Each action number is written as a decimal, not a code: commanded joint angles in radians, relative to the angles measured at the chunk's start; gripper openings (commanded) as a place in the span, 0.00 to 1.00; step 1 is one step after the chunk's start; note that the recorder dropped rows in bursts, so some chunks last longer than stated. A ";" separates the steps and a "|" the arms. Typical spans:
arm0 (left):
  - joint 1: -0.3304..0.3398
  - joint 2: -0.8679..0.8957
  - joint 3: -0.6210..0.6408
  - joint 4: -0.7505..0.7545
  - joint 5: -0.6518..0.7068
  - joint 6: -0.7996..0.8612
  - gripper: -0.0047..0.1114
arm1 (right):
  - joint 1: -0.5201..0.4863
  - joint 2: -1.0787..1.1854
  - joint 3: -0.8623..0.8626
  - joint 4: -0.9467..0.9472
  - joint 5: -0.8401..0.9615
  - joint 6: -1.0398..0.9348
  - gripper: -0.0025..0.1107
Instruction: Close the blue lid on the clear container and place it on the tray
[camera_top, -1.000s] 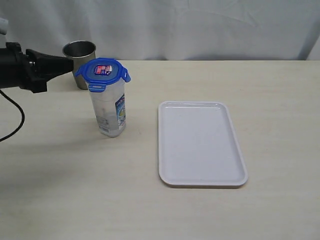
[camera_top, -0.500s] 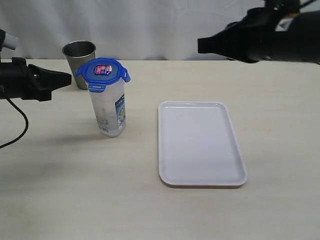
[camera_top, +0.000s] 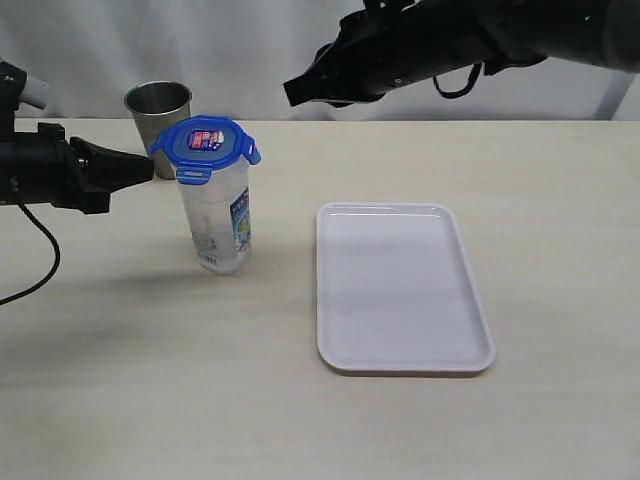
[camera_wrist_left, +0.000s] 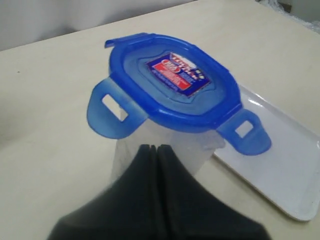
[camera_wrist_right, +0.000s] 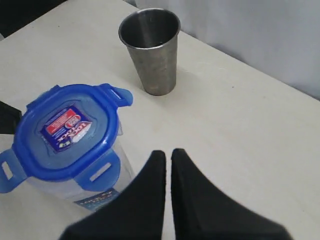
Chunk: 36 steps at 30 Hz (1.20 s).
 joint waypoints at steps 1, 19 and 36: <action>-0.005 0.001 -0.009 -0.030 -0.032 0.032 0.04 | 0.003 0.088 -0.030 0.081 -0.094 -0.140 0.06; -0.005 0.001 -0.017 -0.034 -0.030 0.032 0.04 | 0.003 0.254 -0.239 0.100 0.228 -0.285 0.06; -0.005 0.001 -0.019 -0.061 -0.036 0.032 0.04 | 0.003 0.254 -0.239 0.086 0.301 -0.297 0.06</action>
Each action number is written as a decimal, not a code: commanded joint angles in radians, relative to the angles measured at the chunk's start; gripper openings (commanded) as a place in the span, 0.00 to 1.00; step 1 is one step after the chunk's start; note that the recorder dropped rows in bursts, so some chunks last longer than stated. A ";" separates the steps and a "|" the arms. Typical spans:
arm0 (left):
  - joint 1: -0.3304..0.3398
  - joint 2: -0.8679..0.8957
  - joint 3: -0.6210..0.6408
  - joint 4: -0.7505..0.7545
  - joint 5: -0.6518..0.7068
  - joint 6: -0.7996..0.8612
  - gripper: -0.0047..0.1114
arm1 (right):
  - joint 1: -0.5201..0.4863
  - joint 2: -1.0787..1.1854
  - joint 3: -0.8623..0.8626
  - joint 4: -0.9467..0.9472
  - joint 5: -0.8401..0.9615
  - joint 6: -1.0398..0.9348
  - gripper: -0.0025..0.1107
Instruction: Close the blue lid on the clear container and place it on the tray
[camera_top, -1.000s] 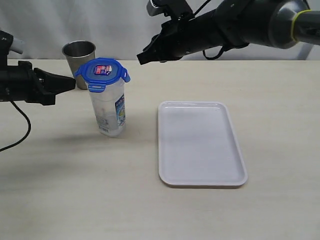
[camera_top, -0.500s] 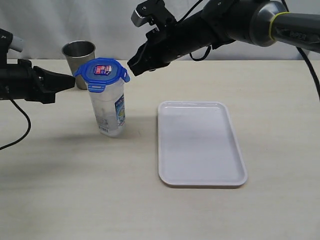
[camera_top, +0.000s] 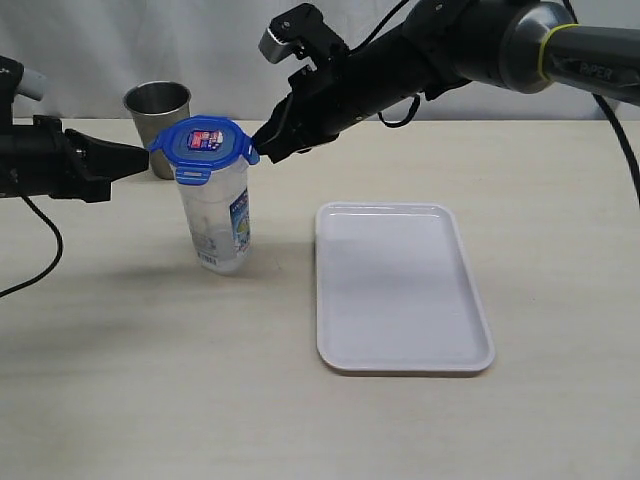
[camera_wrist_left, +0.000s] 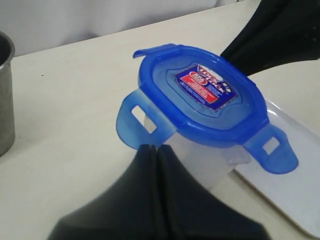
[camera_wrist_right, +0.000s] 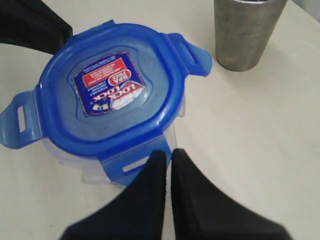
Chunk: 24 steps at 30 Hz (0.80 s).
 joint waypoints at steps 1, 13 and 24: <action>-0.005 0.001 -0.012 -0.018 0.001 0.032 0.04 | 0.000 0.000 -0.006 -0.016 0.015 -0.010 0.06; -0.005 0.001 -0.020 -0.018 -0.025 0.032 0.04 | 0.000 -0.014 -0.006 -0.068 -0.054 0.029 0.06; -0.047 0.056 -0.024 0.013 -0.045 0.032 0.04 | 0.000 -0.001 -0.006 0.081 -0.172 -0.047 0.06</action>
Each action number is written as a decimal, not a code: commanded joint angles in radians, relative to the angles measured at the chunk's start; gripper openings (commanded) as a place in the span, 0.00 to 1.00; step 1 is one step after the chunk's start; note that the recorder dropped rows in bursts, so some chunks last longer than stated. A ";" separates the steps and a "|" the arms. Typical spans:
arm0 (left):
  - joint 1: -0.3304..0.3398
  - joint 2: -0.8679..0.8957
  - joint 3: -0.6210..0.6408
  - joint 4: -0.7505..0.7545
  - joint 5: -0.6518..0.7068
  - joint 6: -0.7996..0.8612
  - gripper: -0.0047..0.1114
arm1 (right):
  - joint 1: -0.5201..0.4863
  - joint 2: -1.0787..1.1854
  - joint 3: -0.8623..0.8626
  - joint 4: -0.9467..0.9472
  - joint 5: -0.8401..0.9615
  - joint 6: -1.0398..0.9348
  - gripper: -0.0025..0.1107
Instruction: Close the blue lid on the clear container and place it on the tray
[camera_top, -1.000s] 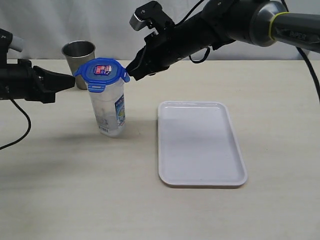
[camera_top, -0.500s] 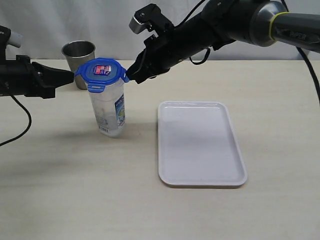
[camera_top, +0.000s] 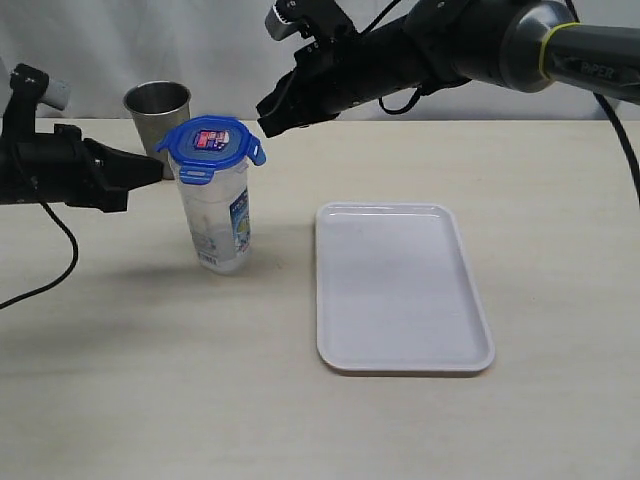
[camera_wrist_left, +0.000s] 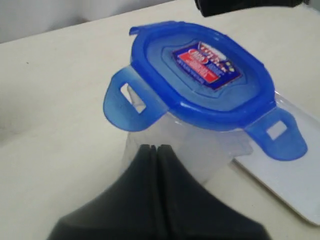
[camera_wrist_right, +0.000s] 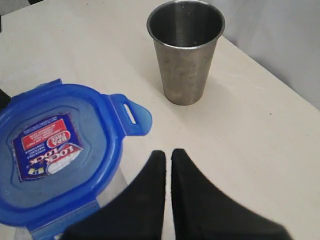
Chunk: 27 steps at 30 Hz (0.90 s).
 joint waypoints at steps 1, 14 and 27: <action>-0.005 0.021 -0.008 -0.003 -0.023 0.032 0.04 | 0.000 -0.001 -0.006 0.029 0.026 -0.030 0.06; -0.005 0.021 -0.029 -0.023 -0.037 0.032 0.04 | 0.032 0.001 -0.001 -0.138 0.082 0.104 0.06; -0.005 0.023 -0.040 -0.034 -0.037 0.032 0.04 | 0.053 -0.007 -0.001 -0.220 0.084 0.169 0.06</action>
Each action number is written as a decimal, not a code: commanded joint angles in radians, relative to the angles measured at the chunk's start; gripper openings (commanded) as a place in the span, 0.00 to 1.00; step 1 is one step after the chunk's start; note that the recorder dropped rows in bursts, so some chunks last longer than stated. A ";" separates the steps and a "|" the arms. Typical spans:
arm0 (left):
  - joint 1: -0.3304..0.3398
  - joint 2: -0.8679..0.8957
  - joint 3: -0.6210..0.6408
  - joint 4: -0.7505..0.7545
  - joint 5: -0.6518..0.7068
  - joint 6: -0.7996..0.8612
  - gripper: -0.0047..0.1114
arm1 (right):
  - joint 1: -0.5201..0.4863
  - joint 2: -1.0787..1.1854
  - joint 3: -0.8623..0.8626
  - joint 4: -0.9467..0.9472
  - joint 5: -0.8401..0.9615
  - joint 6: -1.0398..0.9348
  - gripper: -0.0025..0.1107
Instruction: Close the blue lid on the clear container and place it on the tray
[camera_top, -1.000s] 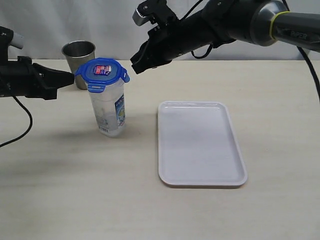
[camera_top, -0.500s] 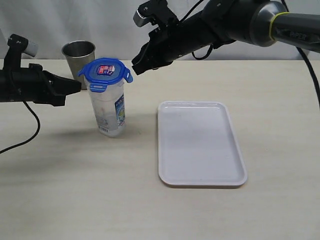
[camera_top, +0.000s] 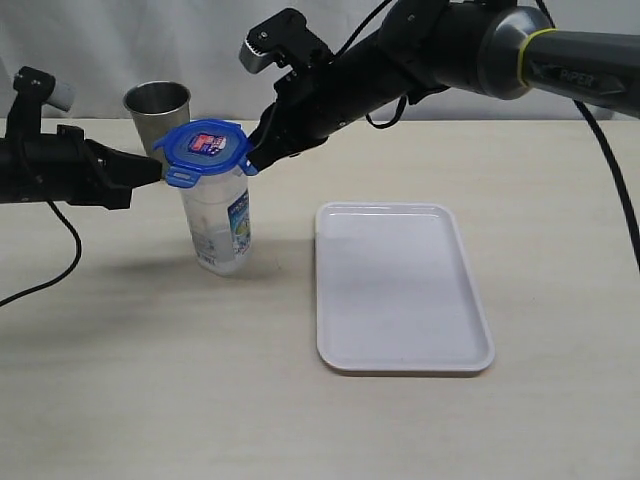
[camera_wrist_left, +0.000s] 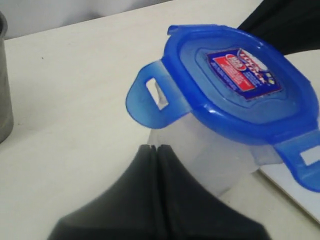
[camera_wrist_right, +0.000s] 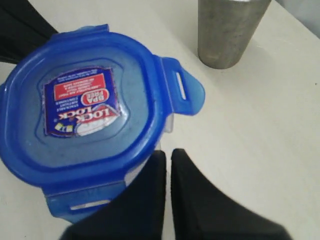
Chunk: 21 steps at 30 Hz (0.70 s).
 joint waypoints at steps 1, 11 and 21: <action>-0.003 0.002 -0.023 -0.016 0.000 0.032 0.04 | 0.000 -0.009 -0.001 -0.044 0.005 0.045 0.06; -0.003 0.002 -0.040 -0.016 -0.011 0.032 0.04 | 0.001 -0.014 -0.001 -0.074 0.040 0.087 0.06; -0.003 0.002 -0.040 -0.016 -0.011 0.032 0.04 | 0.001 -0.041 -0.001 -0.082 0.067 0.096 0.06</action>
